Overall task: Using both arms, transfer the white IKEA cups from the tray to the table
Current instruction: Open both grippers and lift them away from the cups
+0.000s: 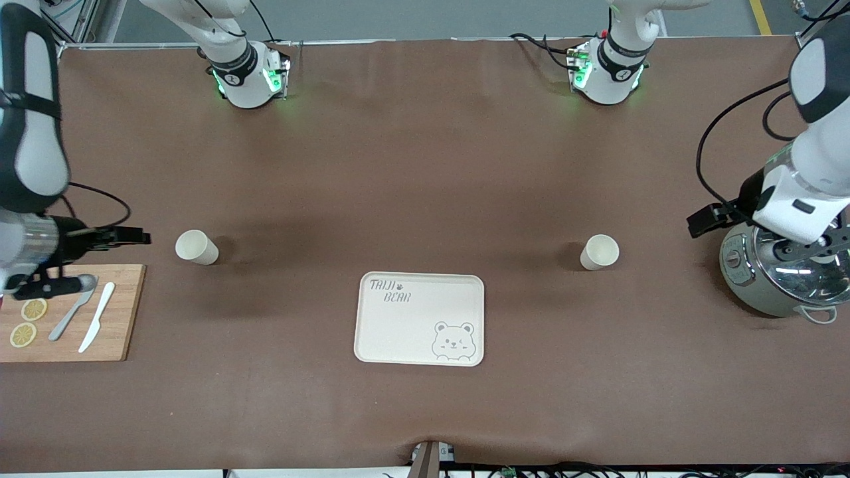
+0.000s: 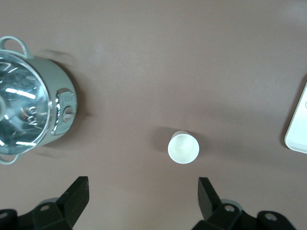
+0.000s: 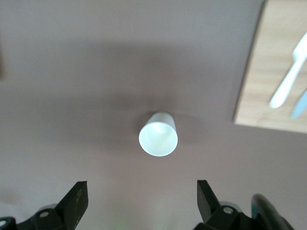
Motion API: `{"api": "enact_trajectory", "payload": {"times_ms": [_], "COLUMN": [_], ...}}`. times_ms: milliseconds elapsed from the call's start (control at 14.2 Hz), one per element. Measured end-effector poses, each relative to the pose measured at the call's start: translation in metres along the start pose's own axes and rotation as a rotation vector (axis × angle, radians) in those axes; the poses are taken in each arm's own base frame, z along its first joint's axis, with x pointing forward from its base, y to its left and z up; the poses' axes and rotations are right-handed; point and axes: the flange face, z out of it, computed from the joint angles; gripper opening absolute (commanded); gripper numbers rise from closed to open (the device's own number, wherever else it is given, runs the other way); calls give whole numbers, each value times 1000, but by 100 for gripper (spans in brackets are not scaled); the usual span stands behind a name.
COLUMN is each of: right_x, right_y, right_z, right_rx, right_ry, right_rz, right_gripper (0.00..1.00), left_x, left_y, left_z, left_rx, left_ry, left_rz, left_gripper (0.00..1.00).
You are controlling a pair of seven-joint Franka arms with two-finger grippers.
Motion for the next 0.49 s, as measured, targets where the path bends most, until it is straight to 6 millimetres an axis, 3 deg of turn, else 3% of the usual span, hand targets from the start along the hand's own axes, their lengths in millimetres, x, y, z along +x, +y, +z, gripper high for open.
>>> {"api": "enact_trajectory", "payload": {"times_ms": [141, 282, 494], "right_x": [-1, -6, -44], "right_y": [-17, -42, -70], "right_z": [-44, -71, -111], "right_rx": [-20, -37, -42], "right_ry": [68, 115, 118], "right_rz": [-27, -60, -3], "right_gripper": [100, 100, 100], "left_x": [-5, -17, -39], "left_y": [-6, -15, -24], "left_z": [-20, -41, -69], "left_rx": [-4, -4, 0], "left_ry": [20, 32, 33], "left_rz": [-8, -18, -20], "left_gripper": [100, 100, 100]}}
